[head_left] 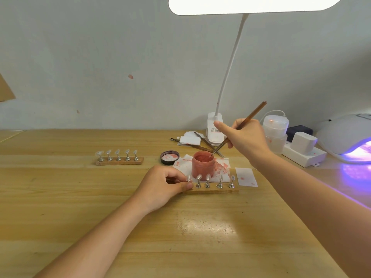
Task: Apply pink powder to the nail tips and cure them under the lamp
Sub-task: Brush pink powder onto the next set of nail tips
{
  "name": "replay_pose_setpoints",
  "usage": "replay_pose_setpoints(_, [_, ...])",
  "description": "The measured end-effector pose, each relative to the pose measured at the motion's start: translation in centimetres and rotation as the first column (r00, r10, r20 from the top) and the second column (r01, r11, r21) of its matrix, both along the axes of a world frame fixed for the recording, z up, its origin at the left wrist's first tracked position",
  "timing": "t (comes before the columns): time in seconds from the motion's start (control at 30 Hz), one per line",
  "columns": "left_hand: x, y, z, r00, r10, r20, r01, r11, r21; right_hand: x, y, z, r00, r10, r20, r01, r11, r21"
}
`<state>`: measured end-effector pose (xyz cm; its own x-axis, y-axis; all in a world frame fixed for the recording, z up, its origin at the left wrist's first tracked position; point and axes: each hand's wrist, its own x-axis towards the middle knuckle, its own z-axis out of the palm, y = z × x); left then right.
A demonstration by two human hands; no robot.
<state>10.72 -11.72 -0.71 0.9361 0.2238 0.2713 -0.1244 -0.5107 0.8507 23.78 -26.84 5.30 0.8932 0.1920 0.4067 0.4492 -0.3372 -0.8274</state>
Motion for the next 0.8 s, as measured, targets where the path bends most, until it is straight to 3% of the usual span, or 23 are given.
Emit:
replay_pose_setpoints(0.33, [-0.1,-0.1,0.1,1.0,-0.001,-0.001,0.001,1.0,0.005,0.0,-0.9,0.0,0.999,-0.003,0.032,0.003,1.0,0.015])
replay_pose_setpoints(0.5, [0.0,0.0,-0.1,1.0,-0.015,0.02,0.015,1.0,0.012,-0.8,-1.4,0.1,0.983,-0.051,0.174,0.037,0.996,0.084])
replay_pose_setpoints(0.7, [0.0,-0.1,-0.3,0.998,-0.022,0.051,0.021,0.999,0.035,-3.6,-2.4,-0.8,0.973,0.082,0.217,-0.141,0.952,0.271])
replay_pose_setpoints(0.8, [-0.1,-0.3,-0.3,0.994,0.01,0.109,-0.017,0.998,0.059,-5.1,-2.6,-1.6,0.961,0.172,0.217,-0.232,0.928,0.293])
